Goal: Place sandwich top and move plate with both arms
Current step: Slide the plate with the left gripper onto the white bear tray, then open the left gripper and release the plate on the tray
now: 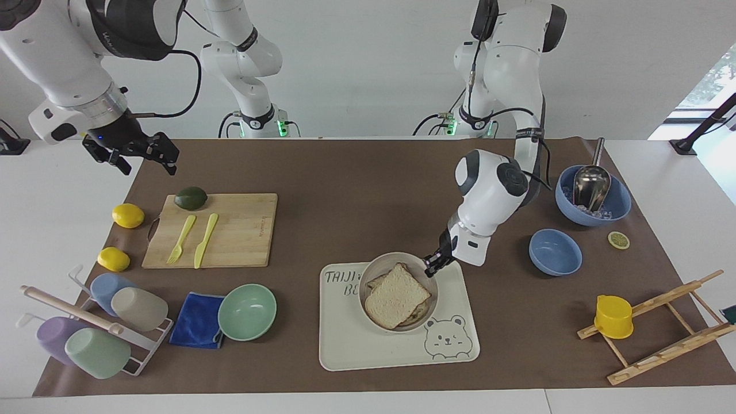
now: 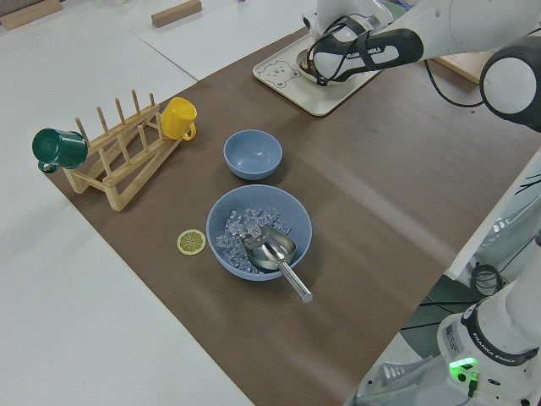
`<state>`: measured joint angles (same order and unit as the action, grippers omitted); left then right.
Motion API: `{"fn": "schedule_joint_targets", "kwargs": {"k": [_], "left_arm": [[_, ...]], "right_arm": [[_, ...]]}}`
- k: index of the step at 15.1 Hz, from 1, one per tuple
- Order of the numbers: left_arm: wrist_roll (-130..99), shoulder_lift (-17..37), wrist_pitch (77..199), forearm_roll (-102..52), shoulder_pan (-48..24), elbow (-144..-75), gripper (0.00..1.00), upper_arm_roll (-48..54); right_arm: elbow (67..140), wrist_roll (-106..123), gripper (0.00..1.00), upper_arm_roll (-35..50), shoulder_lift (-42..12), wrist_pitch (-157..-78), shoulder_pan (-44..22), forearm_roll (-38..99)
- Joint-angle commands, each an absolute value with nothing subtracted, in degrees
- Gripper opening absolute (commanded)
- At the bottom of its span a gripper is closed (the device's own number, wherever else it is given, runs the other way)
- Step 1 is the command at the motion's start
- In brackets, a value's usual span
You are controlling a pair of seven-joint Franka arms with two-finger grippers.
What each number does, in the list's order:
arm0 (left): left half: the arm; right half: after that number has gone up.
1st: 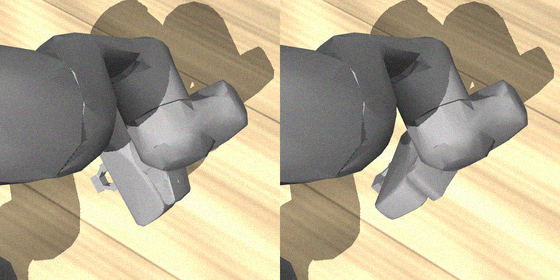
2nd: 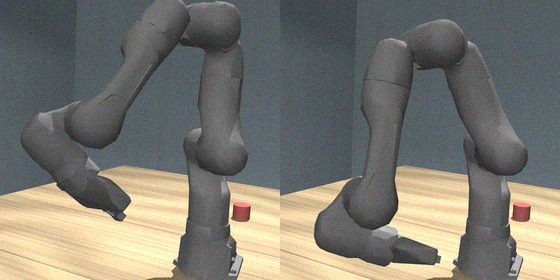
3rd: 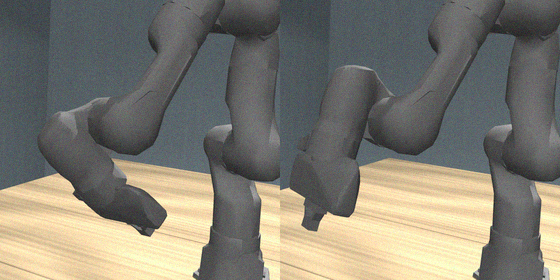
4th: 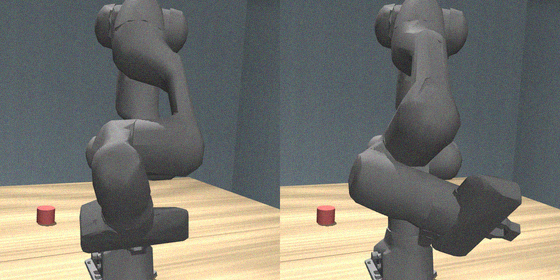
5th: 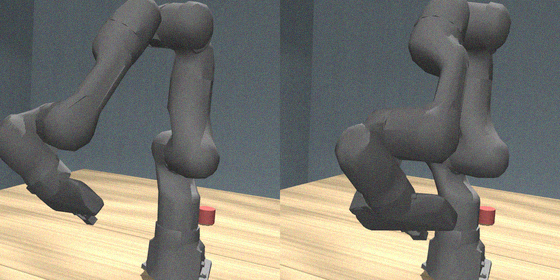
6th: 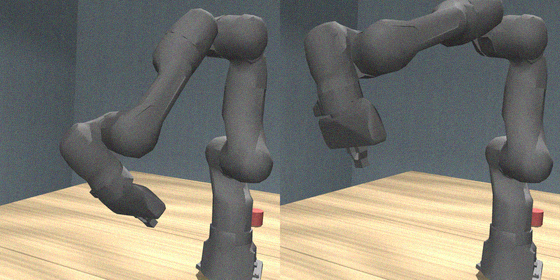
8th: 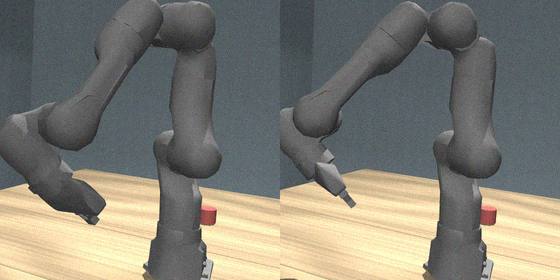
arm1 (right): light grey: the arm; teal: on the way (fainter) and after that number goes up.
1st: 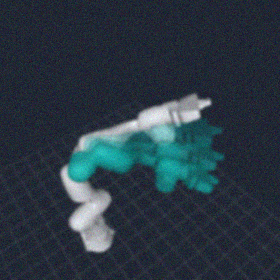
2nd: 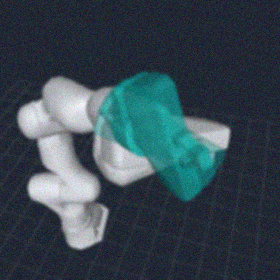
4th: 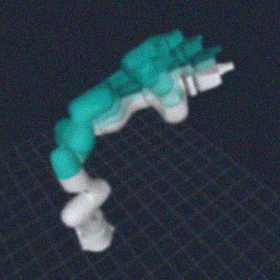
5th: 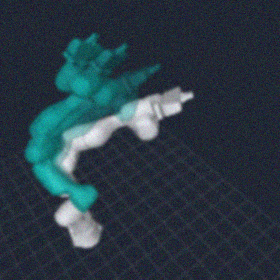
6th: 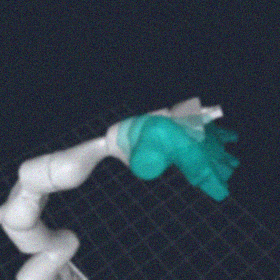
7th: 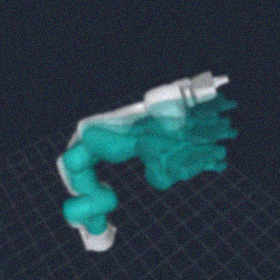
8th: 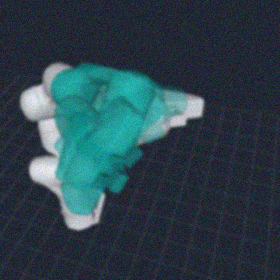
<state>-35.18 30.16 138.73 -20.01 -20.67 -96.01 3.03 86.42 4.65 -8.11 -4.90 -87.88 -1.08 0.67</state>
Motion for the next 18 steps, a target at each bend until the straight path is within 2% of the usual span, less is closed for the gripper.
{"fn": "schedule_joint_targets", "kwargs": {"k": [1,2,3,4,8,18], "left_arm": [[-35.24,29.53,144.12,-20.57,-21.18,-99.66,0.00,3.08],[-35.07,29.18,144.23,-20.48,-21.44,-100.45,0.00,3.08],[-34.89,29.09,143.79,-20.30,-21.36,-100.55,0.41,2.99],[-34.98,29.00,143.01,-20.30,-21.44,-100.46,0.99,2.90],[-34.46,26.47,134.41,-15.92,-20.57,-97.39,1.00,0.28],[-24.54,8.99,113.67,-7.30,-15.91,-96.68,1.00,-6.13]], "right_arm": [[87.71,3.78,1.00,-7.65,-3.78,-88.42,-0.70,0.62],[87.71,3.78,1.00,-7.65,-3.78,-88.42,-0.70,0.62],[87.71,3.78,1.00,-7.65,-3.78,-88.42,-0.70,0.62],[87.71,3.78,1.00,-7.65,-3.78,-88.42,-0.70,0.62],[87.71,3.78,1.00,-7.65,-3.78,-88.42,-0.70,0.62],[87.71,3.78,1.00,-7.65,-3.78,-88.42,-0.70,0.62]]}}
